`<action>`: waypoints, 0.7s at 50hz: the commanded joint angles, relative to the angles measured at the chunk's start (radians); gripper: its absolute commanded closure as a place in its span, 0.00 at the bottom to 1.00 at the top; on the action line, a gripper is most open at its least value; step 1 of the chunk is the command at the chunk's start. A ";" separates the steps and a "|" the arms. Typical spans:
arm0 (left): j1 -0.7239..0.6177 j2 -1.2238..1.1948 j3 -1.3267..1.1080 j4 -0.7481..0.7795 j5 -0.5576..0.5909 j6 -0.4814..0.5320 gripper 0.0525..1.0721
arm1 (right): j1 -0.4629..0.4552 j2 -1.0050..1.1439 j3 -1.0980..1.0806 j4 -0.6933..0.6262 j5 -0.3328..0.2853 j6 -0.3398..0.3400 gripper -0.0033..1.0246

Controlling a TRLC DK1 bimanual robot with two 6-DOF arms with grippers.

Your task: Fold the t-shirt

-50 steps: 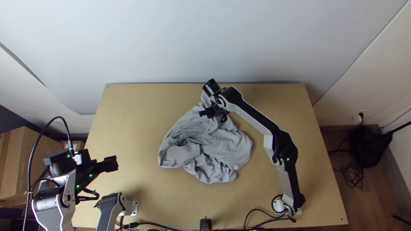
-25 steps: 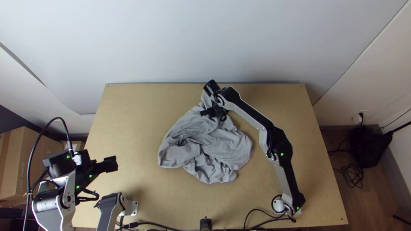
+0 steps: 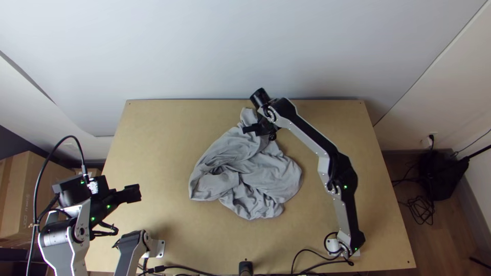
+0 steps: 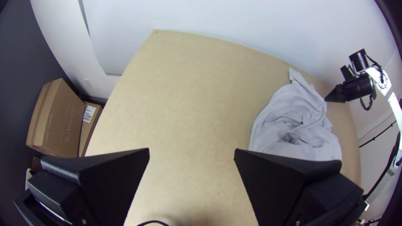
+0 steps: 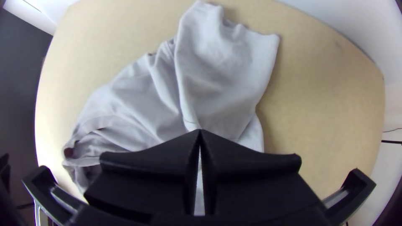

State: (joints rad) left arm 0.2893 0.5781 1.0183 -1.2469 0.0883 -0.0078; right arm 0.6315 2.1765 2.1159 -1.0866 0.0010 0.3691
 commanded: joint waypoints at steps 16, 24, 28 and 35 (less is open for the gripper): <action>-0.228 0.200 0.108 0.149 0.047 -0.018 0.04 | 0.000 -0.290 0.009 -0.111 -0.006 0.010 0.97; -0.417 0.261 0.094 0.288 0.045 -0.043 0.04 | 0.017 -0.420 -0.047 -0.177 -0.004 0.007 0.98; -0.489 0.333 0.074 0.354 0.047 -0.043 0.04 | 0.031 -0.509 -0.105 -0.185 0.002 -0.015 0.98; -0.616 0.465 0.049 0.440 0.048 -0.077 0.04 | 0.037 -0.624 -0.142 -0.185 0.031 -0.032 0.97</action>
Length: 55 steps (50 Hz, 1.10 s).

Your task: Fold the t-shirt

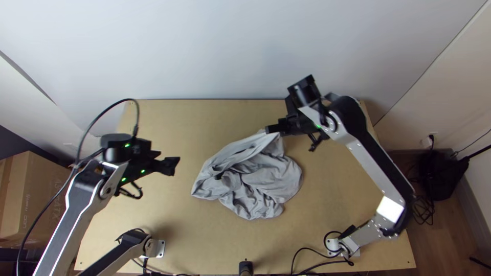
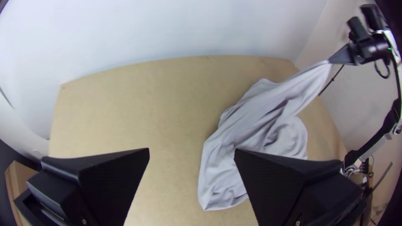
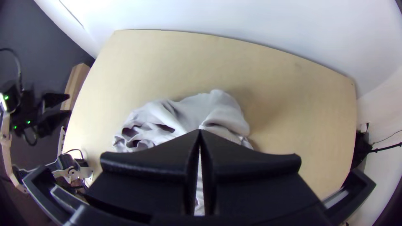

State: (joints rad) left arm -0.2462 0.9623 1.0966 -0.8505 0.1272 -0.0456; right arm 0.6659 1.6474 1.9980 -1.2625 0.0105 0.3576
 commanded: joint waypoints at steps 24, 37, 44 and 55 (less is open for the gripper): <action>-0.443 0.316 0.039 0.168 0.009 -0.086 0.04 | -0.241 -0.153 0.186 0.124 0.063 -0.043 0.98; -0.484 0.374 0.092 0.171 0.009 -0.092 0.04 | -0.440 -0.198 0.235 0.160 0.062 -0.035 0.98; -0.528 0.385 0.098 0.169 0.011 -0.096 0.04 | -0.539 -0.204 0.225 0.206 0.063 -0.025 0.98; -0.662 0.406 0.071 0.165 0.009 -0.083 0.04 | -0.578 -0.126 0.214 0.215 0.109 -0.023 0.98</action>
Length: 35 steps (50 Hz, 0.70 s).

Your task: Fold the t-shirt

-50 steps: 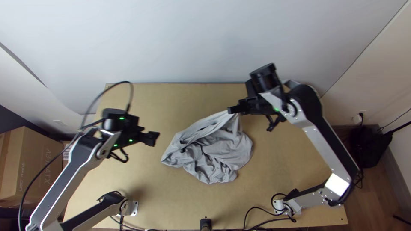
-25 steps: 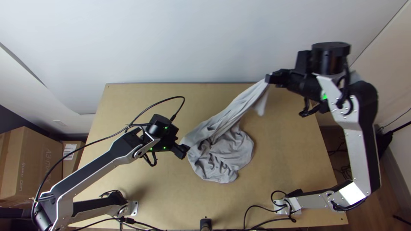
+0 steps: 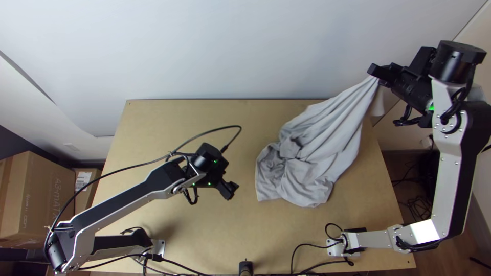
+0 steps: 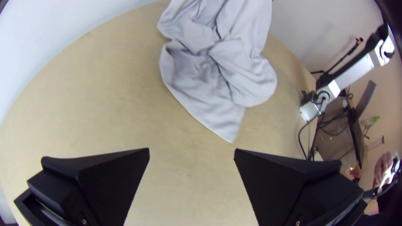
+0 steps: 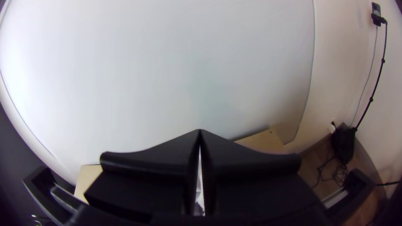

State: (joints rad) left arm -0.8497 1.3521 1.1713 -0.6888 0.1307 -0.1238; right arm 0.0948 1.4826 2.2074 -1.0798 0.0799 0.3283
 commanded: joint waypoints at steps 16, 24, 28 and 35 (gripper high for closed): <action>-0.206 0.133 -0.002 0.152 -0.020 0.070 0.05 | 0.002 0.119 0.014 0.058 0.095 0.006 0.98; -0.269 0.242 0.037 0.253 -0.085 0.116 0.05 | 0.002 0.131 0.014 0.070 0.095 0.006 0.98; -0.299 0.292 0.056 0.308 -0.102 0.147 0.06 | 0.002 0.136 0.012 0.070 0.095 0.006 0.98; -0.334 0.389 0.114 0.423 -0.186 0.167 0.06 | 0.005 0.134 -0.003 0.070 0.095 0.006 0.98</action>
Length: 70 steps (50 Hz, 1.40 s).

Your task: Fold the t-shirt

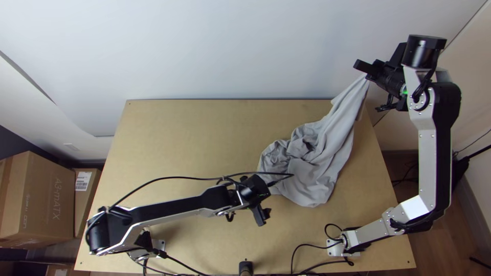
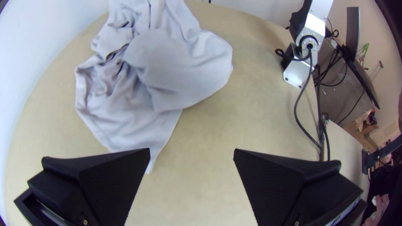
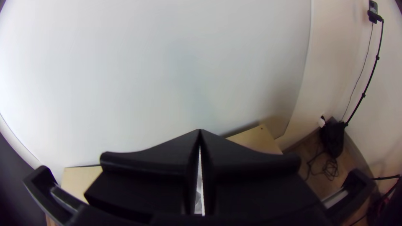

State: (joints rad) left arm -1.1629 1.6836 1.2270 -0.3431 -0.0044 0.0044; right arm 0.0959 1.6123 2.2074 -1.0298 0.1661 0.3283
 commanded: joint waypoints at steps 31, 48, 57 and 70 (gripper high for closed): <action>-0.060 0.361 0.313 0.162 -0.063 0.065 0.10 | 0.090 -0.048 -0.026 0.008 0.009 0.009 0.98; -0.060 0.502 0.468 0.116 -0.062 0.039 0.20 | 0.100 -0.115 -0.071 -0.001 0.012 0.009 0.98; -0.064 0.562 0.519 0.073 -0.054 0.008 0.20 | 0.087 -0.143 -0.091 -0.003 0.012 0.008 0.98; -0.055 0.545 0.519 0.059 -0.066 -0.043 0.97 | 0.068 -0.178 -0.112 -0.003 0.012 0.008 0.98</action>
State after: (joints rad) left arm -1.2182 2.2303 1.7317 -0.2638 -0.0658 0.0040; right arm 0.1802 1.4773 2.1155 -1.0389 0.1688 0.3286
